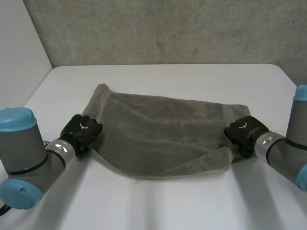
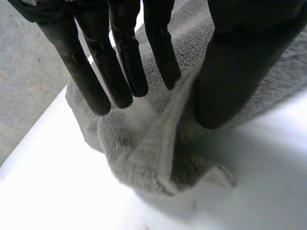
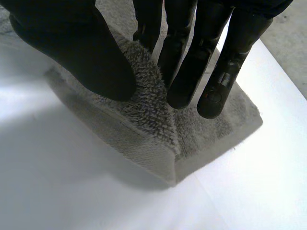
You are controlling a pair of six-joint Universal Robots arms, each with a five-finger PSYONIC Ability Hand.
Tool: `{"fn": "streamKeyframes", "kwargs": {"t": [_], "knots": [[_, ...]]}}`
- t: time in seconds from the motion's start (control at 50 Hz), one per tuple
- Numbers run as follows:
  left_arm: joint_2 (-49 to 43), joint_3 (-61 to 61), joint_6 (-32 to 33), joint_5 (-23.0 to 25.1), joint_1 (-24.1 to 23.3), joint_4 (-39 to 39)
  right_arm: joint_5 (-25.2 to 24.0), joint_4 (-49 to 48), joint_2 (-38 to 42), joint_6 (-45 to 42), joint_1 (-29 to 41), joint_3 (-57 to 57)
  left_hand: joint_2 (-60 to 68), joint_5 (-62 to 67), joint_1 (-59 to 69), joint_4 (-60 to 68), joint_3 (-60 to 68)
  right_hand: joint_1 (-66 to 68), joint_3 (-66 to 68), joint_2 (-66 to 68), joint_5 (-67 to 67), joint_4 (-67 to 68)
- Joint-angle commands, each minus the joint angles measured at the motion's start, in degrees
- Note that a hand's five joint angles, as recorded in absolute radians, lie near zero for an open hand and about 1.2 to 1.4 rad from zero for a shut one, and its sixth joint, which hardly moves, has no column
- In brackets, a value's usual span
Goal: Fold the towel.
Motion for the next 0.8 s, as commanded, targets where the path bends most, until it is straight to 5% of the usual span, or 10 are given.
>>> {"fn": "streamKeyframes", "kwargs": {"t": [0.02, 0.32, 0.44, 0.5, 0.54, 0.58, 0.68, 0.8], "knots": [[1.2, -1.6, 0.2, -0.9, 0.9, 0.0, -0.2, -8.1, -3.4, 2.5, -2.2, 5.9, -11.1, -11.1, -10.7, -11.0, -11.2, 26.3, 11.9, 12.3, 13.0, 11.4], [4.2, -5.0, 0.0, -6.2, 0.8, 2.6, -0.4, -10.1, -3.5, 5.8, -5.9, 7.0, -9.3, -9.3, -8.9, -9.2, -9.3, 26.3, 11.9, 12.3, 13.0, 11.4], [5.2, -6.5, -0.5, -6.2, 0.9, 4.7, -1.6, -10.2, -3.6, 5.9, -5.7, 8.2, 30.3, 30.3, 30.7, 30.4, 30.3, 26.3, 11.9, 12.3, 13.0, 11.4], [5.2, -6.6, -0.5, -6.2, 0.9, 4.8, -1.7, -10.1, -3.7, 5.9, -5.8, 8.2, 33.8, 33.8, 34.2, 33.8, 33.7, 26.3, 11.9, 12.3, 13.0, 11.4], [5.4, -7.0, -0.5, -6.2, 1.0, 4.9, -1.6, -10.0, -3.7, 5.9, -5.8, 8.2, 33.8, 33.8, 34.2, 33.8, 33.7, 22.0, 7.5, 8.0, 8.6, 7.1], [5.8, -7.3, -0.5, -6.2, 1.1, 4.9, -1.2, -9.8, -3.8, 5.9, -5.8, 8.2, 33.8, 33.8, 34.2, 33.8, 33.7, -13.9, -28.3, -27.9, -27.2, -28.7], [8.2, -8.7, -0.6, -6.2, 1.5, 4.9, -0.8, -9.3, -6.5, 5.9, -6.0, 8.3, 33.8, 33.8, 34.2, 33.8, 33.7, -42.9, -57.3, -56.9, -56.2, -57.8], [11.2, -9.9, -0.7, -6.2, 1.8, 5.0, -0.9, -8.6, -13.4, 7.7, -6.5, 10.6, 33.8, 33.8, 34.2, 33.8, 33.7, -43.1, -57.6, -57.1, -56.5, -58.0]]}}
